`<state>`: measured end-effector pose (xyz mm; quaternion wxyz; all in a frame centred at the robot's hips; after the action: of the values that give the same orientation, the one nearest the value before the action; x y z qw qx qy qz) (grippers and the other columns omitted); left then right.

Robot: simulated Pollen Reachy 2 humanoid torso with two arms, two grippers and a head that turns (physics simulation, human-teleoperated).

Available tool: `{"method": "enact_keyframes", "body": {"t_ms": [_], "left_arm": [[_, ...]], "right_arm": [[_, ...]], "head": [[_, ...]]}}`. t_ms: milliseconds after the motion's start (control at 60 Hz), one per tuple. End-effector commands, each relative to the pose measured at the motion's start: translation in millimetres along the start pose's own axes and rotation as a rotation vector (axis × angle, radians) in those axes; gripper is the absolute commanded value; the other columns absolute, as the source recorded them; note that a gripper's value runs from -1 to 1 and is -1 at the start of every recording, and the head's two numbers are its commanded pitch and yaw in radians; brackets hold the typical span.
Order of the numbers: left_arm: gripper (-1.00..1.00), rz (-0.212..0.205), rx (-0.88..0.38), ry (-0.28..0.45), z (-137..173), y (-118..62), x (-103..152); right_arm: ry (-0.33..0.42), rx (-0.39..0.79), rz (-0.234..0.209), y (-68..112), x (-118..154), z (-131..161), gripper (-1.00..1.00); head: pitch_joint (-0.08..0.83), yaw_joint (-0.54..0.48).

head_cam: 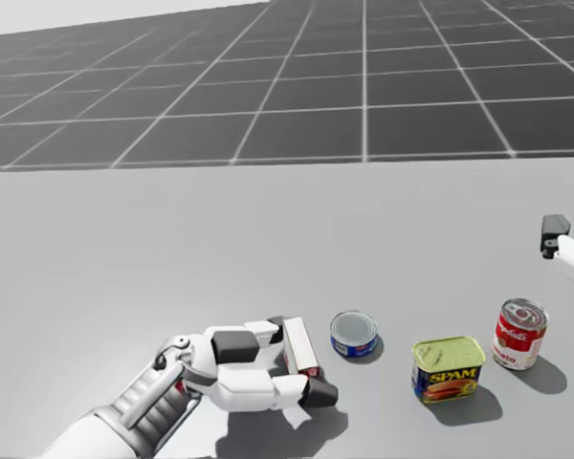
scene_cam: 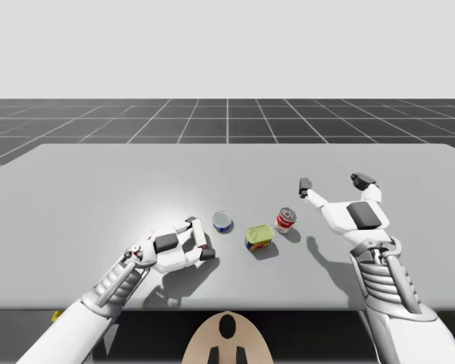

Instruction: Lift the pudding box off the table.

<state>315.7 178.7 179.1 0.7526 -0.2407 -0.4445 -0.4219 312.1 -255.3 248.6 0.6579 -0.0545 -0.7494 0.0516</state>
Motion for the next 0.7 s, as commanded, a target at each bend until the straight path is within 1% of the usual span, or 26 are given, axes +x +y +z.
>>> {"method": "enact_keyframes", "body": {"t_ms": [17, 83, 117, 133, 150, 183, 217, 250, 267, 317, 350, 450, 483, 500, 533, 550, 567, 583, 617, 683, 700], "left_arm": [[1.0, 0.005, 0.008, 0.028, 1, 1.9, -7], [1.0, 0.003, 0.009, 0.024, 2, 1.5, -5], [1.0, 0.002, 0.009, 0.023, 3, 1.6, -4], [1.0, 0.0, 0.01, 0.022, 4, 1.6, -3], [1.0, -0.01, 0.017, 0.017, 7, 2.7, 0], [1.0, -0.012, 0.02, 0.013, 9, 3.7, 3], [1.0, -0.02, 0.03, 0.0, 15, 6.2, 10], [1.0, -0.026, 0.038, -0.009, 19, 7.7, 15], [1.0, -0.031, 0.05, -0.026, 25, 9.8, 24], [1.0, -0.041, 0.063, -0.047, 32, 11.8, 34], [1.0, -0.052, 0.083, -0.075, 41, 14.5, 48], [0.99, -0.077, 0.122, -0.135, 59, 17.9, 77], [1.0, -0.097, 0.144, -0.166, 67, 18.8, 91], [0.99, -0.109, 0.155, -0.182, 71, 19.0, 98], [0.98, -0.121, 0.167, -0.196, 75, 19.2, 105], [1.0, -0.133, 0.177, -0.204, 79, 19.3, 112], [0.97, -0.145, 0.188, -0.215, 83, 19.4, 119], [0.97, -0.155, 0.197, -0.226, 88, 19.3, 126], [0.97, -0.171, 0.214, -0.245, 94, 19.1, 137], [0.97, -0.198, 0.244, -0.285, 107, 17.9, 160], [0.96, -0.203, 0.255, -0.301, 111, 17.1, 168]], "right_arm": [[0.015, 0.007, -0.034, 0.3, 1, 0, -1.0], [0.021, 0.016, -0.06, 0.0, 2, 0, -1.0], [0.01, 0.002, -0.033, 1.4, 2, 1, -1.0], [0.01, 0.011, -0.029, 0.8, 2, 0, -1.0], [0.029, 0.035, -0.063, -0.3, 2, 0, -1.0], [0.06, 0.051, -0.105, 0.1, 4, 1, -1.0], [0.073, 0.085, -0.133, 1.0, 4, 2, -1.0], [0.068, 0.074, -0.121, 0.9, 4, 2, -1.0], [0.069, 0.072, -0.109, 1.0, 3, 1, -1.0], [0.074, 0.073, -0.121, 1.7, 3, 2, -1.0], [0.076, 0.067, -0.107, 2.2, 3, 1, -1.0], [0.078, 0.072, -0.114, 2.0, 3, 1, -1.0], [0.083, 0.073, -0.123, 1.7, 3, 2, -1.0], [0.09, 0.075, -0.135, 1.8, 4, 2, -1.0], [0.097, 0.078, -0.141, 2.0, 4, 2, -1.0], [0.097, 0.083, -0.143, 2.2, 4, 3, -1.0], [0.1, 0.098, -0.149, 2.1, 4, 3, -1.0], [0.114, 0.104, -0.172, 2.4, 5, 3, -1.0], [0.121, 0.119, -0.19, 3.0, 6, 4, -1.0], [0.123, 0.136, -0.198, 3.5, 6, 5, -1.0], [0.11, 0.145, -0.193, 4.1, 6, 6, -1.0]], "head": [[0.389, 0.18], [0.365, 0.18], [0.36, 0.18], [0.357, 0.18], [0.351, 0.18], [0.349, 0.18], [0.345, 0.18], [0.344, 0.18], [0.343, 0.18], [0.342, 0.18], [0.341, 0.18], [0.339, 0.18], [0.338, 0.18], [0.337, 0.19], [0.337, 0.19], [0.336, 0.19], [0.334, 0.19], [0.333, 0.19], [0.332, 0.19], [0.331, 0.19], [0.331, 0.19]]}}
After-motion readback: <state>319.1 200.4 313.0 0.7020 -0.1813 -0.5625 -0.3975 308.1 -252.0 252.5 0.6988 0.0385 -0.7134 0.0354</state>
